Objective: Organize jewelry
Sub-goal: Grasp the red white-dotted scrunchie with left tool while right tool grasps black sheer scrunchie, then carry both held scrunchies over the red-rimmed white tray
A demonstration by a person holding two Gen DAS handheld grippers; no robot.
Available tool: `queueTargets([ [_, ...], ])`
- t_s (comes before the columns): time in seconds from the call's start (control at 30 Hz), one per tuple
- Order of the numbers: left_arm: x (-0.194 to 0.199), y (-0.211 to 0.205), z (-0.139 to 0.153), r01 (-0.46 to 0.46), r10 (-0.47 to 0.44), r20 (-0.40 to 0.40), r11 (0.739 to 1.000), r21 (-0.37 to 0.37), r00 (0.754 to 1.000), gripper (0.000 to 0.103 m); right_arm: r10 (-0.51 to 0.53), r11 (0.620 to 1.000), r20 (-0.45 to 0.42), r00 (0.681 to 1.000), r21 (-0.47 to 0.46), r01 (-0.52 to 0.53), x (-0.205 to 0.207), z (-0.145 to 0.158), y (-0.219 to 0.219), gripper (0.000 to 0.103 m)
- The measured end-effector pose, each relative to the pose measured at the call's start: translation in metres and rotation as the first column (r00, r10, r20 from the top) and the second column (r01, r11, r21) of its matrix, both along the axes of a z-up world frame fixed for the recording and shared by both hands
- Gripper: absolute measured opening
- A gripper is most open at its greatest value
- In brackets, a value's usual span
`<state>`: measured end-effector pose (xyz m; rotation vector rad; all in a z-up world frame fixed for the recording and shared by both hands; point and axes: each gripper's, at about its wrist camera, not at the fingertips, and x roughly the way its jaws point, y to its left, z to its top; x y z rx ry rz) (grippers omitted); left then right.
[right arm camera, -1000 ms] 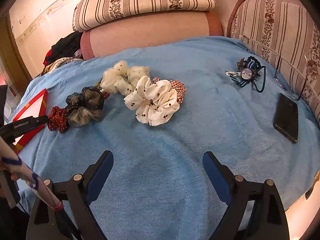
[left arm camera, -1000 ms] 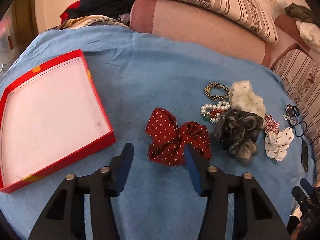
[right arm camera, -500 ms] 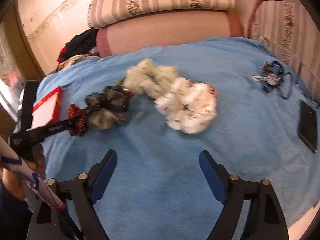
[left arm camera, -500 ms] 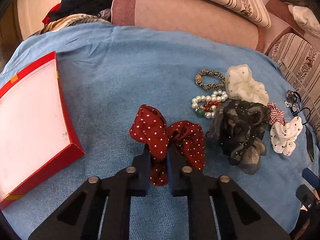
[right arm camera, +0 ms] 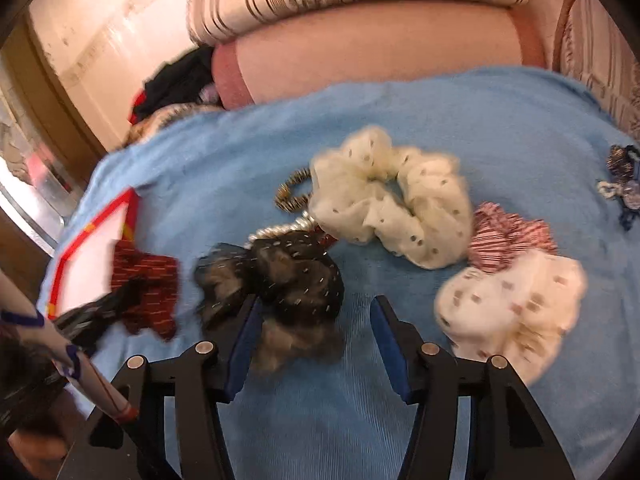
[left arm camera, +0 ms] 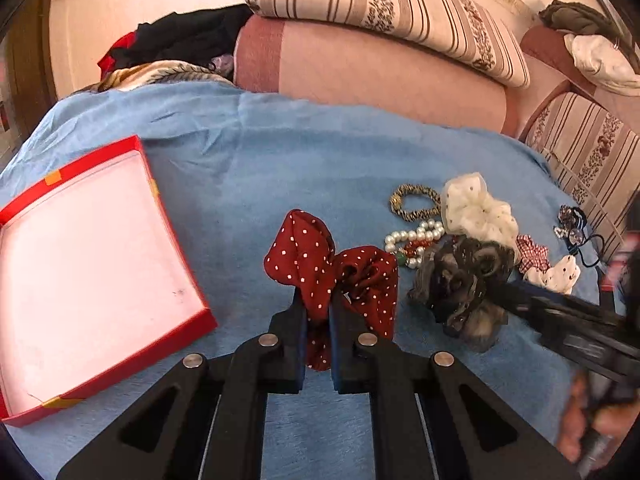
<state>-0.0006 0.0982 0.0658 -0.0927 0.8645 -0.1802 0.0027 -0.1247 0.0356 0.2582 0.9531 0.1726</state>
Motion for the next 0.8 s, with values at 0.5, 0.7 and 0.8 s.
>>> queueTargets([
  [0.5, -0.011, 0.023, 0.021, -0.047, 0.049, 0.058, 0.998, -0.034, 0.997, 0.008, 0.05, 0.999, 0.076, 0.996, 0.004, -0.051, -0.013, 0.019, 0.026, 0.011],
  [0.7, -0.016, 0.049, 0.031, -0.099, 0.103, 0.083, 0.994, -0.052, 0.991, 0.008, 0.097, 0.995, 0.118, 0.988, 0.008, -0.099, -0.015, 0.04, 0.05, 0.011],
  [0.8, -0.019, 0.072, 0.035, -0.142, 0.147, 0.089, 0.988, -0.064, 0.985, 0.008, 0.135, 0.99, 0.129, 0.982, 0.009, -0.138, -0.011, 0.046, 0.071, 0.011],
])
